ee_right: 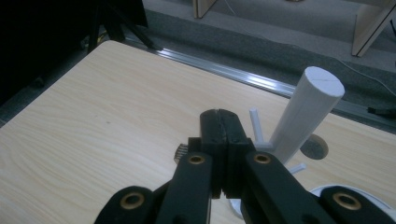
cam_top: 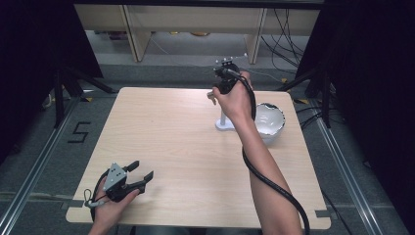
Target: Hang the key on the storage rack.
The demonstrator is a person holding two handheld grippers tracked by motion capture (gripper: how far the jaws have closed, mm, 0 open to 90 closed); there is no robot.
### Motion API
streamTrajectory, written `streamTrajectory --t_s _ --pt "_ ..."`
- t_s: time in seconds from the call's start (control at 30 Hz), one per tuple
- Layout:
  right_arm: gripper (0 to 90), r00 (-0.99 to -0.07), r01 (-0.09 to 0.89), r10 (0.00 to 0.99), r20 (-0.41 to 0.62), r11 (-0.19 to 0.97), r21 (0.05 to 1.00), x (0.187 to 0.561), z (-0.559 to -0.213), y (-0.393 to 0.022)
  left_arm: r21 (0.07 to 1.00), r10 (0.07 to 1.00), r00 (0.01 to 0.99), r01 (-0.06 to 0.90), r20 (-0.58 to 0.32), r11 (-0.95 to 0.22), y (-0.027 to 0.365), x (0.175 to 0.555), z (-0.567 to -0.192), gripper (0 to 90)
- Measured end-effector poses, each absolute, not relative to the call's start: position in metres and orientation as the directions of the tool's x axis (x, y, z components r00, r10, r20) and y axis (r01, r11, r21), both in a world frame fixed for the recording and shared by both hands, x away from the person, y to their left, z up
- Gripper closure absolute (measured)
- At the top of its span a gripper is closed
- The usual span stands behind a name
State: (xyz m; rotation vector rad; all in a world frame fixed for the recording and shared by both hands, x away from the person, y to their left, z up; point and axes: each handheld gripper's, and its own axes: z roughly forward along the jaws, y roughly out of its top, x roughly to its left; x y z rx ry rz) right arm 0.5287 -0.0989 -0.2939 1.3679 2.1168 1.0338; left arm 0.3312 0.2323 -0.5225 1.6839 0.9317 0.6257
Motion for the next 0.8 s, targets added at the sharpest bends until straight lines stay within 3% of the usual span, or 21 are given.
streamTrajectory --t_s 0.8 --pt "90.0 -0.426 0.580 0.905 0.024 0.253 0.775 0.5346 -0.3020 -0.0958 0.952 0.827 0.561 0.273 -0.039 -0.140 0.2322 0.3311 -0.5223 29.9"
